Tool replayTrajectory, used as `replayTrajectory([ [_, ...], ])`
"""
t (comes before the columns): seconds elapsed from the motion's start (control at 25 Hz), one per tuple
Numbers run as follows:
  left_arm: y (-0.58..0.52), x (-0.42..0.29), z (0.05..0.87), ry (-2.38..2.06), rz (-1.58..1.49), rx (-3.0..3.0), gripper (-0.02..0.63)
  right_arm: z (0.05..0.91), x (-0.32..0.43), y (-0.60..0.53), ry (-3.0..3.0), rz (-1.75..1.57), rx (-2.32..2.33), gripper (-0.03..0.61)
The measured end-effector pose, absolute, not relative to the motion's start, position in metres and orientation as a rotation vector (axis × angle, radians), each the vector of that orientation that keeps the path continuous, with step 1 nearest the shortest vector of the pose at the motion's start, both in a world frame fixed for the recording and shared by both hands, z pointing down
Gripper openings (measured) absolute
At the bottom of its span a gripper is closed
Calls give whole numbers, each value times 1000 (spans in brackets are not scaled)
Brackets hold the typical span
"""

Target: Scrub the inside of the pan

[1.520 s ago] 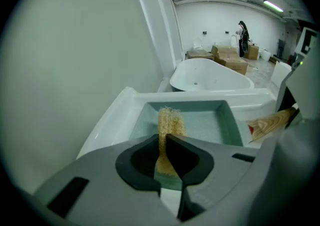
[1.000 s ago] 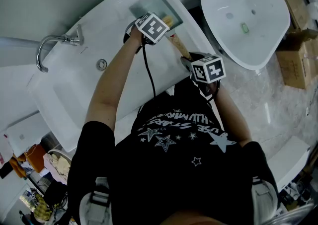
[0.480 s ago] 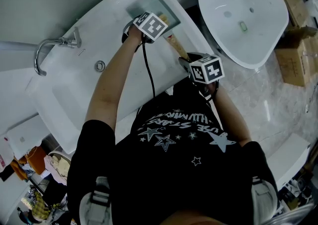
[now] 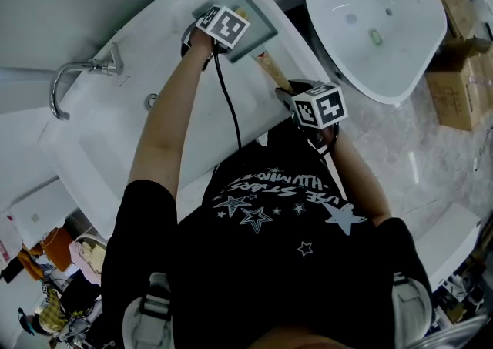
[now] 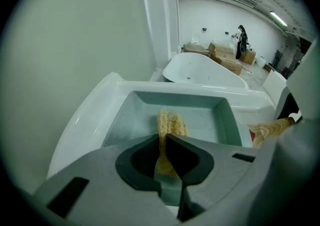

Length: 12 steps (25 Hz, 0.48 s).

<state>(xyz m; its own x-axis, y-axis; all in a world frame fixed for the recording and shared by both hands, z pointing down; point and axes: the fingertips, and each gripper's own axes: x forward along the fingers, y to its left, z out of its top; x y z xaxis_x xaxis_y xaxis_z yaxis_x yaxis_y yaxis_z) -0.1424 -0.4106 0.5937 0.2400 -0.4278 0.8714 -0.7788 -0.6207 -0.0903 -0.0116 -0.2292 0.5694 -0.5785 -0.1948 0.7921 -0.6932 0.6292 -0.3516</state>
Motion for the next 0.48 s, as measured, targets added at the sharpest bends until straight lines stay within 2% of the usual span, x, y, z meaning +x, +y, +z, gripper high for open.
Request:
replayTrajectory([
  [0.48, -436, -167, 593, -1226, 1345, 2109, 51, 570, -12, -231, -2111, 864, 691, 130],
])
